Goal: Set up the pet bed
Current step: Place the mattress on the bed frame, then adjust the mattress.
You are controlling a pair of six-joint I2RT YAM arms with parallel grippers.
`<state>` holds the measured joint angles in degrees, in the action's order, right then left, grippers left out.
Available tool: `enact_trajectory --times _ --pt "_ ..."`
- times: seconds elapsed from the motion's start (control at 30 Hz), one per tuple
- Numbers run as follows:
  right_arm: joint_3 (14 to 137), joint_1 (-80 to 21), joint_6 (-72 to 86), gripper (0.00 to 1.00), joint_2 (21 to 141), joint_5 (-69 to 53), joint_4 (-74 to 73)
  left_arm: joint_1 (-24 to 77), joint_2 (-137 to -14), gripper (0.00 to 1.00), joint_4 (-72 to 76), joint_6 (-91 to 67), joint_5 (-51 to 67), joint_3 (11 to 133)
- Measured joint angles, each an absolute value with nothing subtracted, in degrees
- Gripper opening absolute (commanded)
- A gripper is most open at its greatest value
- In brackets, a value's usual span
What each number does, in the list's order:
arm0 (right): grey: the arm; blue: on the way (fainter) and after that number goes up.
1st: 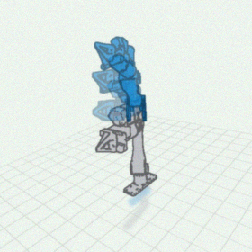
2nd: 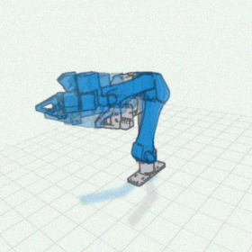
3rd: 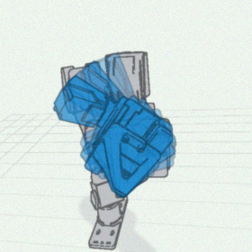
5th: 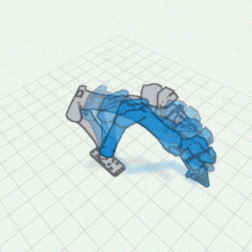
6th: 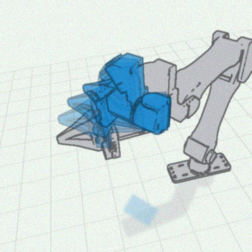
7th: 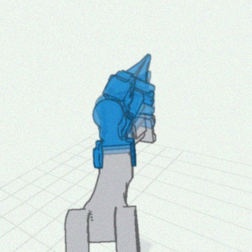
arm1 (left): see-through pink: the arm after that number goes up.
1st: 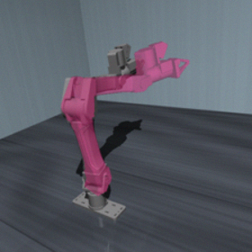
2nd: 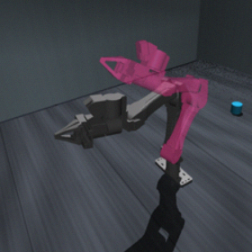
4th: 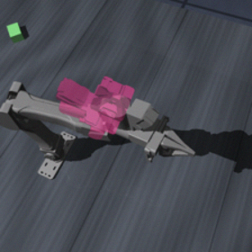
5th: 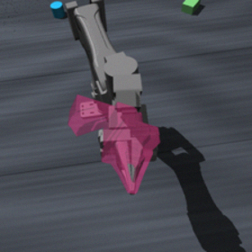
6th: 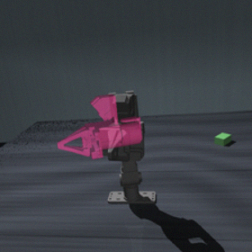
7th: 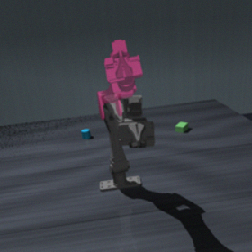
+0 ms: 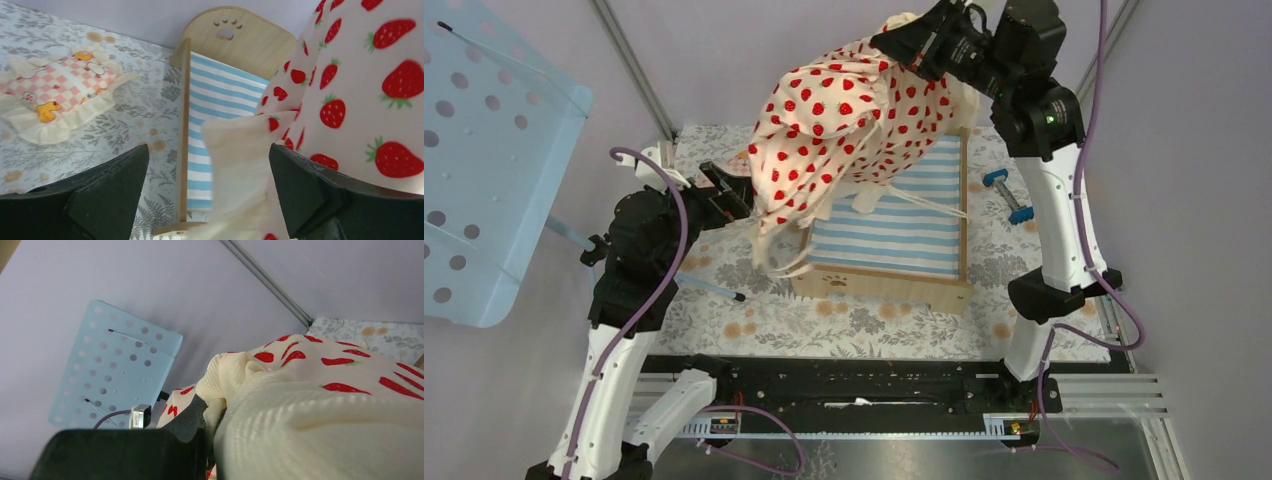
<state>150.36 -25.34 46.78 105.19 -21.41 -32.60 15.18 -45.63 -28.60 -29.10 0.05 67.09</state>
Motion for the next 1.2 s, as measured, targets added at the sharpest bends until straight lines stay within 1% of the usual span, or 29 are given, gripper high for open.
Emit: enact_trajectory --times 0.07,0.13,0.17,0.27,0.3,0.37,0.43,0.5,0.57,0.73,0.87,1.0,1.07,1.2 --pt "150.36 -26.48 46.37 0.04 105.86 -21.74 -33.54 15.18 -44.71 0.99 -30.17 -28.93 -1.43 67.64" --pt "146.71 -26.89 44.36 0.08 104.27 -20.36 -34.74 15.18 -44.47 0.99 -31.03 -28.91 -2.24 68.12" --pt "141.58 -26.96 43.20 0.17 101.75 -19.14 -34.15 15.18 -44.45 0.99 -31.29 -28.93 -2.42 68.12" --pt "111.94 -27.03 40.62 0.65 86.28 -12.45 -29.15 15.18 -44.38 0.99 -32.45 -28.97 -2.68 67.96" --pt "100.60 -27.11 39.79 0.77 79.88 -8.69 -27.64 15.18 -44.34 0.99 -32.62 -29.02 -2.72 67.55" --pt "84.27 -27.18 39.05 0.92 69.14 -1.34 -29.47 15.18 -44.29 0.99 -33.06 -29.28 -2.70 66.26" --pt "74.63 -27.16 38.26 0.99 60.86 5.52 -33.36 15.18 -44.29 0.99 -33.63 -29.63 -2.61 64.97" --pt "71.29 -27.11 37.60 1.00 56.38 9.72 -35.99 15.18 -44.51 0.99 -34.13 -29.87 -2.28 64.23" --pt "70.87 -27.11 36.77 1.00 53.91 12.97 -37.82 15.18 -45.54 0.99 -34.24 -30.02 -1.69 64.05" --pt "73.10 -27.11 34.61 1.00 53.56 18.15 -41.19 15.18 -49.80 0.99 -34.04 -29.95 1.91 64.10" --pt "78.74 -27.11 32.08 1.00 58.89 20.58 -44.45 15.77 -55.94 0.99 -33.65 -28.36 4.23 66.61" --pt "84.27 -25.67 29.71 1.00 67.00 20.80 -45.52 18.70 -64.82 0.99 -31.99 -26.00 5.10 73.34" --pt "84.71 -22.28 29.34 1.00 69.78 18.35 -45.12 20.32 -69.30 0.99 -29.71 -25.19 5.85 77.01" --pt "84.44 -11.05 29.43 1.00 75.16 11.31 -43.31 22.04 -78.96 0.99 -25.04 -24.32 7.84 84.71"
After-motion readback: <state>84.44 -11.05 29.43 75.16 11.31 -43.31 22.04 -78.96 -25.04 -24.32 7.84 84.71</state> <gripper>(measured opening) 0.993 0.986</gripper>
